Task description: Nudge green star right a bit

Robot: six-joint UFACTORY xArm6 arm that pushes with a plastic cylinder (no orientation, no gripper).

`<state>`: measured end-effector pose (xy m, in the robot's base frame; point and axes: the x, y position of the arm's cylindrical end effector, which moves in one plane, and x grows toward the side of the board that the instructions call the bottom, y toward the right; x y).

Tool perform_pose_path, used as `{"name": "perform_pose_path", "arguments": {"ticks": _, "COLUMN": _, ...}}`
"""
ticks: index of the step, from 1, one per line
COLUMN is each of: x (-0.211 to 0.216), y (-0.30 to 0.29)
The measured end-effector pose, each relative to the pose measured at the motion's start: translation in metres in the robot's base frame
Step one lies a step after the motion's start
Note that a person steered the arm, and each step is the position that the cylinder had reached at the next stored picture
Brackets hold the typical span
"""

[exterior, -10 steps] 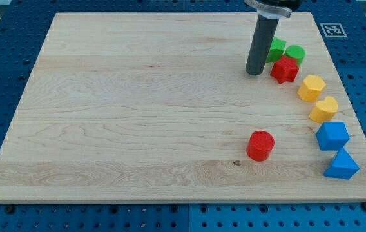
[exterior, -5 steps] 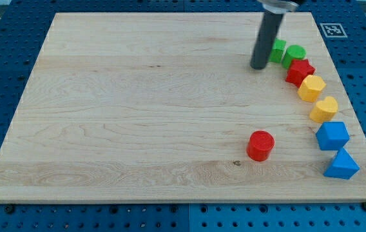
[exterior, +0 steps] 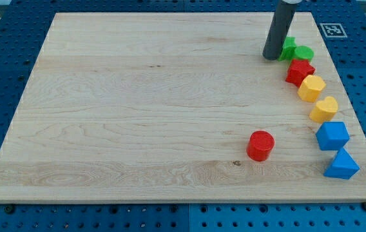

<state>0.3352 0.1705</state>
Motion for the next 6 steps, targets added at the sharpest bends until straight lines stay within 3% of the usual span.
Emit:
{"name": "perform_pose_path", "arguments": {"ticks": 4, "x": -0.031, "y": -0.005}}
{"name": "perform_pose_path", "arguments": {"ticks": 5, "x": -0.022, "y": -0.009}}
{"name": "perform_pose_path", "arguments": {"ticks": 6, "x": 0.046, "y": -0.019}}
